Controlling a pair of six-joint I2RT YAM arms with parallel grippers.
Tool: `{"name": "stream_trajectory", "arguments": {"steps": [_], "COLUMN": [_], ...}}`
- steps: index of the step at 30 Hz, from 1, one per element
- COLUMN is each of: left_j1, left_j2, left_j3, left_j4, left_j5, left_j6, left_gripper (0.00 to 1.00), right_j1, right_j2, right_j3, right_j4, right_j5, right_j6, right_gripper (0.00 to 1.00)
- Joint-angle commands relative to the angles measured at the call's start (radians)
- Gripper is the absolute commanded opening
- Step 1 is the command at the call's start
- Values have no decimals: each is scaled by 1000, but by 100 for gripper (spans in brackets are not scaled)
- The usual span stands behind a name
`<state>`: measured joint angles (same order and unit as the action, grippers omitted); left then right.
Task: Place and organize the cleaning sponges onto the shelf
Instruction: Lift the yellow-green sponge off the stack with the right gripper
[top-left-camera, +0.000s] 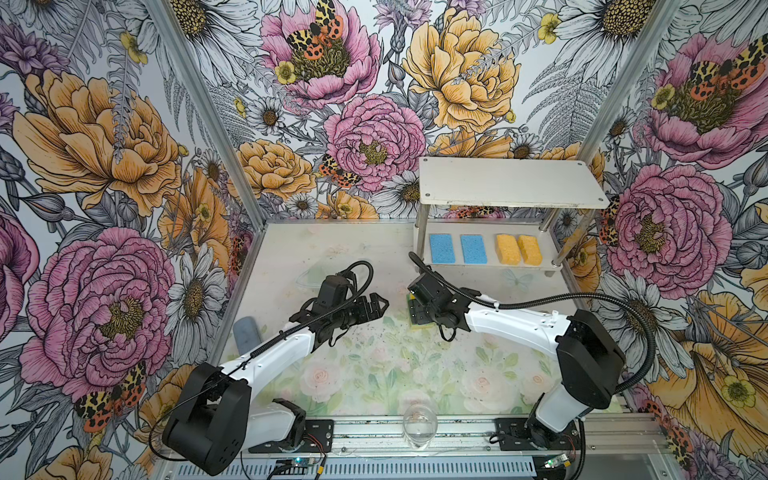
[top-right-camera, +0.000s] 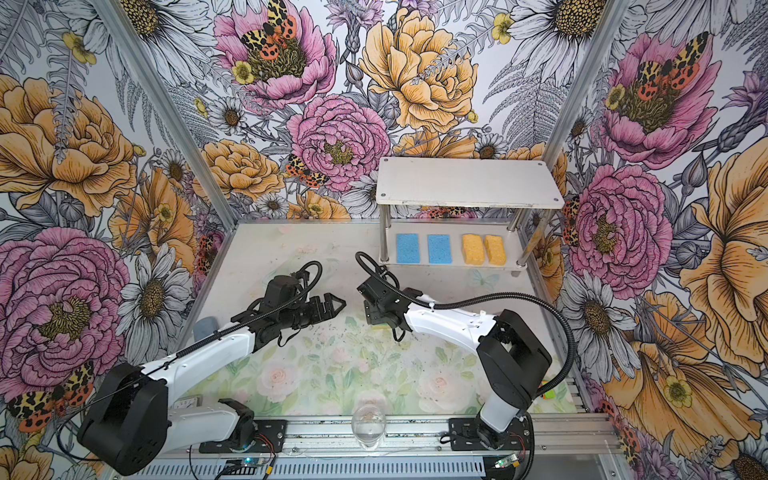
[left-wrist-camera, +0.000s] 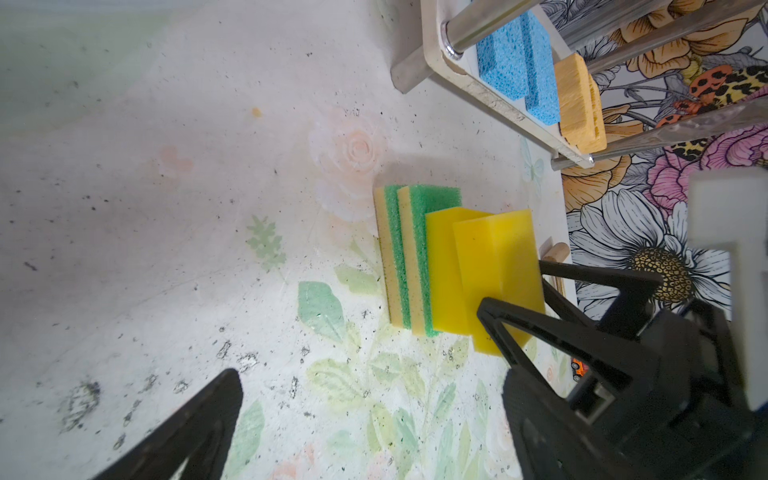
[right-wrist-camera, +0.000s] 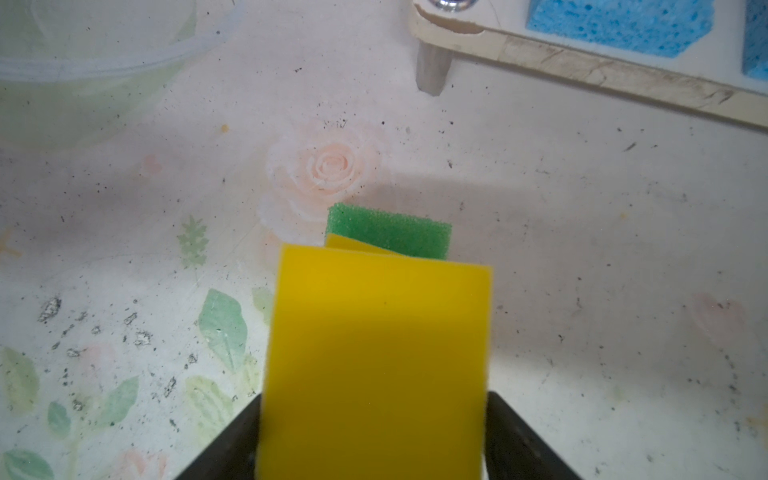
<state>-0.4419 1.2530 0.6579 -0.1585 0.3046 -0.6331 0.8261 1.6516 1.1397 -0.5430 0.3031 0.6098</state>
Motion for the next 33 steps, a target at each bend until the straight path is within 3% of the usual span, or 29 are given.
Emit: {"name": "stream_trajectory", "arguments": {"steps": [1,15,33], "left_j1": [8,7,9], "left_j2": [0,20,20], "left_j3": [-12,-3,-9], "left_j4": [28,34,37], "left_j5": [14,18,17], "left_j6": [-11,-13,-14], "left_gripper": [99,99,99], "right_j1": [6,7,8], "right_j2": [-6,12,30], "right_j3": [-10,-11,0], "right_j4": [-11,-11,-10], "right_j5": [25,18,-36], "right_j6": [12,24,13], "right_gripper": [82,85,68]}}
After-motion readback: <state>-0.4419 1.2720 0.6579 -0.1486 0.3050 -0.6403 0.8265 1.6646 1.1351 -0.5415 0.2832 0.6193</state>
